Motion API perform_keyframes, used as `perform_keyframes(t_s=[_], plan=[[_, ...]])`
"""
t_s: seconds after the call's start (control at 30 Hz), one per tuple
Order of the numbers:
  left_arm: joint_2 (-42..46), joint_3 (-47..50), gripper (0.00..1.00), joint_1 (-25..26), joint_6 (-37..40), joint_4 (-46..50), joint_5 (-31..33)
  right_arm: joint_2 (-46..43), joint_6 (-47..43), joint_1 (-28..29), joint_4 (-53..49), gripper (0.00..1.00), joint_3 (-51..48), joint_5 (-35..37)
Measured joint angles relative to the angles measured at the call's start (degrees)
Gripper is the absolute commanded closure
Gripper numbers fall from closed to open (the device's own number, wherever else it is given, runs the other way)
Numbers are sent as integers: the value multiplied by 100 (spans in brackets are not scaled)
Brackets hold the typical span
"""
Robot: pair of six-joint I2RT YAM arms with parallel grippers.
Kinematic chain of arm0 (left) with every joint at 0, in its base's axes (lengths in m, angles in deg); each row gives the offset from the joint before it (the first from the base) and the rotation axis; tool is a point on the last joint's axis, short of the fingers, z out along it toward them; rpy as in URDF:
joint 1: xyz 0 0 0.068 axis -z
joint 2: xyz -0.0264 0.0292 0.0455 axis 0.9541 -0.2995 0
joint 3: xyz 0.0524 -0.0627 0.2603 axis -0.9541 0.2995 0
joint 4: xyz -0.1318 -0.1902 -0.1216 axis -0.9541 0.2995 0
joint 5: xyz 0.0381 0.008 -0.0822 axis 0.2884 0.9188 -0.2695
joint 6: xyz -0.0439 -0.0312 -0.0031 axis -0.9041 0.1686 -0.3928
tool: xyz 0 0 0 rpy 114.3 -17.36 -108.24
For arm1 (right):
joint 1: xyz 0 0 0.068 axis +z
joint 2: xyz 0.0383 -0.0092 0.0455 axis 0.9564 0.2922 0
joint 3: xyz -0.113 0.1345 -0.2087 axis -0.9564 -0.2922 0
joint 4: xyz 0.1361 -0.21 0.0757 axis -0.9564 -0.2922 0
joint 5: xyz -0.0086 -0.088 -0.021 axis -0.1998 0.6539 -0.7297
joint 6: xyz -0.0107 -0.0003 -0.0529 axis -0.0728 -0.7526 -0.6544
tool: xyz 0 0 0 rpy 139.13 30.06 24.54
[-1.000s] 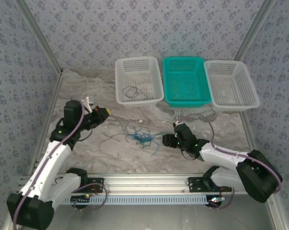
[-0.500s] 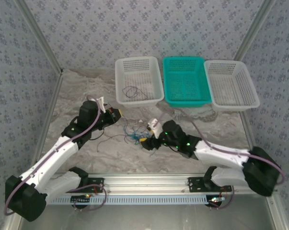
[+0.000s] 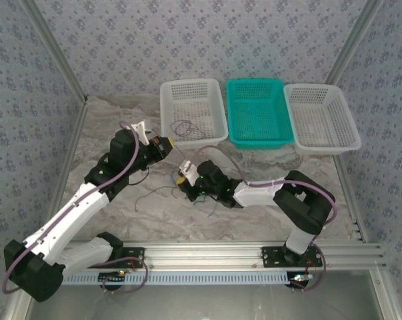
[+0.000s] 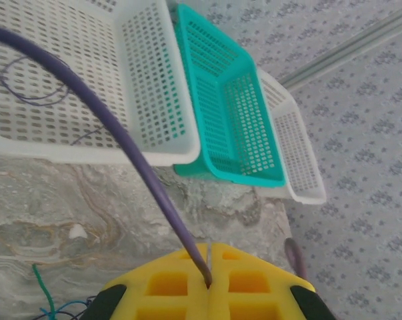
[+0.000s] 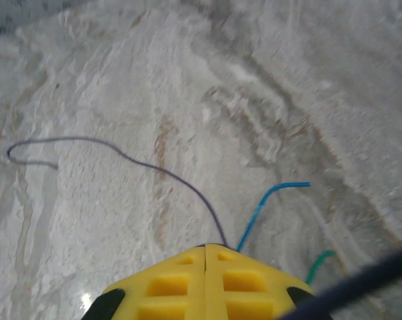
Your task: Untangle the cables
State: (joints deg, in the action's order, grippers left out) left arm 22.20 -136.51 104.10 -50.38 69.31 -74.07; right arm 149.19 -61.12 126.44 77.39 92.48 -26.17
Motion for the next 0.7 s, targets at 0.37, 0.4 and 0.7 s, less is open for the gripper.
perform_keyframes(t_s=[0.37,0.4,0.7], plan=[[1309,1615,36,0,439,175,643,-638,1672,-702,660,100,-699,-833],[1263,1875,36,9,293,9,503,-638,1794,-702,708,100,-706,-901],[243,2979,32,922,-741,-732,52,-586,2669,-988,1012,100,-706,-1130]])
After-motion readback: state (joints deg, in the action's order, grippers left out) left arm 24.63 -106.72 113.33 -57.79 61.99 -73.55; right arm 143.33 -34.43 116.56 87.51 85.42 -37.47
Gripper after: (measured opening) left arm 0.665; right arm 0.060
